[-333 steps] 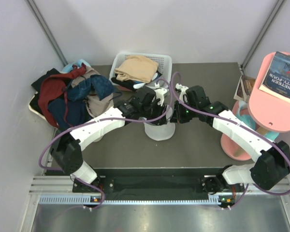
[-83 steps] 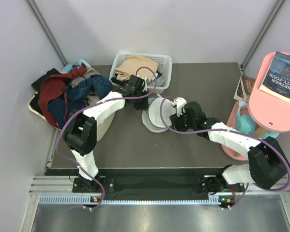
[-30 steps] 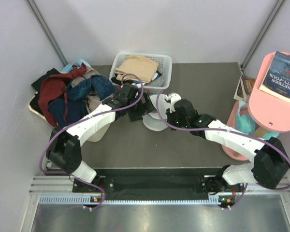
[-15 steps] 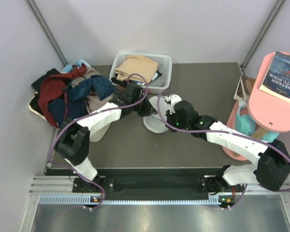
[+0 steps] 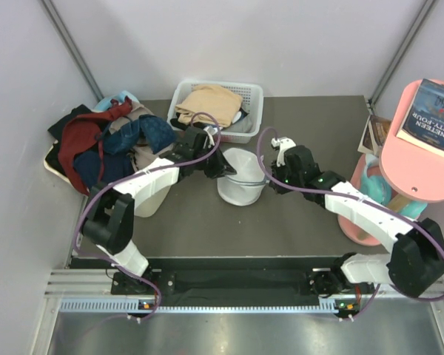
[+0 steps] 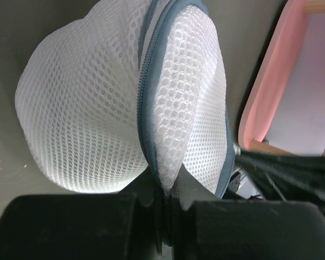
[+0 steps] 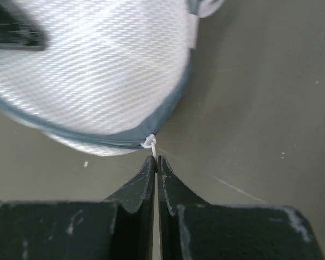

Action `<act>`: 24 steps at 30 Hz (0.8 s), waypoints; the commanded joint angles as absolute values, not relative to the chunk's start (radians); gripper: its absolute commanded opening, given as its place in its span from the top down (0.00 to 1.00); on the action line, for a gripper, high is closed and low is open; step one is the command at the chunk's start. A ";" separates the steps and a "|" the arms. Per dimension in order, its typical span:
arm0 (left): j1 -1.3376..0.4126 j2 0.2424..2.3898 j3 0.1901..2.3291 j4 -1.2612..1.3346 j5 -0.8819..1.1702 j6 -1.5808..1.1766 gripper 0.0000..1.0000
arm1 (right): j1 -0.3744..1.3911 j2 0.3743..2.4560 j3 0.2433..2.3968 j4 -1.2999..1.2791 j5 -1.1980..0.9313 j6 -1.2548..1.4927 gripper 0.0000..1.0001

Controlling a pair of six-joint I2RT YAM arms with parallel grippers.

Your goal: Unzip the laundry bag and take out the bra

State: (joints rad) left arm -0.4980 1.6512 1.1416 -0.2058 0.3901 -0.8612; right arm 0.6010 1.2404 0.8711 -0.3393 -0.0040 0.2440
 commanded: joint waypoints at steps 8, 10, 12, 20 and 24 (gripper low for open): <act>-0.456 1.542 1.077 -0.147 0.442 -0.733 1.00 | 0.476 1.440 0.997 -0.324 -0.027 0.084 1.00; -0.456 1.536 1.084 -0.153 0.451 -0.726 1.00 | 0.476 1.445 1.031 -0.339 -0.037 0.078 1.00; -0.456 1.534 1.100 -0.193 0.446 -0.715 0.94 | 0.476 1.440 1.064 -0.383 -0.044 0.077 0.98; -0.456 1.442 1.167 -0.299 0.393 -0.750 0.08 | 0.543 1.260 1.134 -0.474 -0.035 0.015 0.25; -0.454 1.425 1.218 -0.414 0.318 -0.755 0.01 | 0.661 1.232 1.129 -0.407 -0.061 0.011 0.24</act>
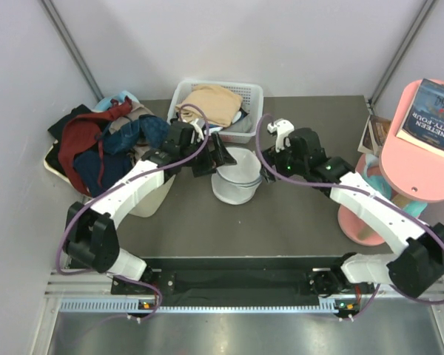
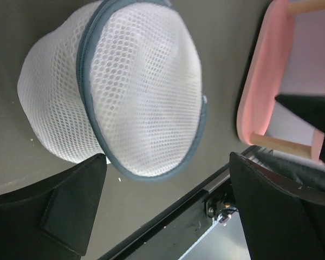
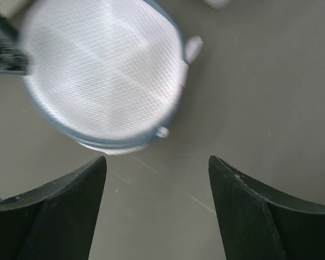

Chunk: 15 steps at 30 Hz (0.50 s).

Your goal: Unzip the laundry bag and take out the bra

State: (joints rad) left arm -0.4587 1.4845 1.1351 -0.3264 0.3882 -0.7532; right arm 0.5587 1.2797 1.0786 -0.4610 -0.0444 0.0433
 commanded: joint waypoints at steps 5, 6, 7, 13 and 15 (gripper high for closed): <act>-0.451 1.388 1.299 -0.597 0.237 -0.752 0.01 | 0.793 1.298 1.154 -0.325 -0.034 0.011 0.25; -0.451 1.378 1.308 -0.609 0.221 -0.746 0.01 | 0.817 1.310 1.155 -0.293 -0.031 0.011 0.26; -0.449 1.358 1.324 -0.617 0.201 -0.727 0.01 | 0.827 1.337 1.158 -0.279 -0.031 0.009 0.27; -0.404 1.325 1.367 -0.658 0.133 -0.687 0.01 | 0.879 1.474 1.213 -0.259 -0.043 -0.077 0.35; -0.380 1.322 1.377 -0.658 0.152 -0.695 0.01 | 0.890 1.509 1.227 -0.258 -0.040 -0.098 0.36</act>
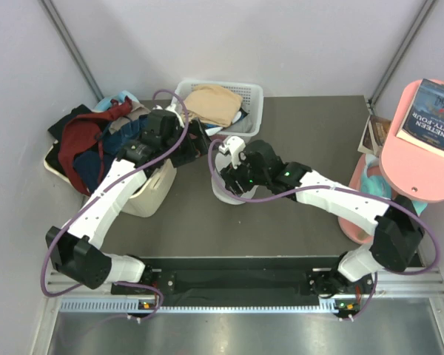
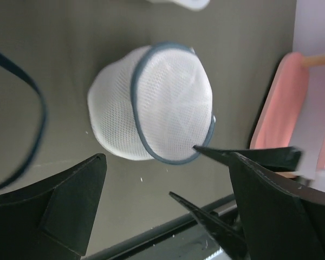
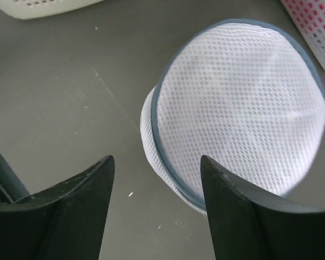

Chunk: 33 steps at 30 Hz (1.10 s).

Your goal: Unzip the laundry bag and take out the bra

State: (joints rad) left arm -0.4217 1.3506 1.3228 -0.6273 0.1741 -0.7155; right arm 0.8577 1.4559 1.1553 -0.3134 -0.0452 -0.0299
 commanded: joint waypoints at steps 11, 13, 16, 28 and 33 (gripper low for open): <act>-0.364 1.296 1.390 -0.638 0.183 -0.718 0.01 | 0.890 1.572 1.264 -0.265 -0.020 -0.103 0.69; -0.362 1.292 1.399 -0.644 0.178 -0.712 0.01 | 0.890 1.559 1.266 -0.262 -0.011 -0.083 0.76; -0.362 1.295 1.405 -0.643 0.176 -0.696 0.01 | 0.888 1.542 1.272 -0.261 0.027 -0.057 0.96; -0.373 1.364 1.450 -0.638 0.196 -0.637 0.01 | 0.815 1.384 1.178 -0.212 0.023 0.058 1.00; -0.373 1.364 1.460 -0.635 0.172 -0.641 0.01 | 0.819 1.443 1.197 -0.242 -0.031 0.049 0.81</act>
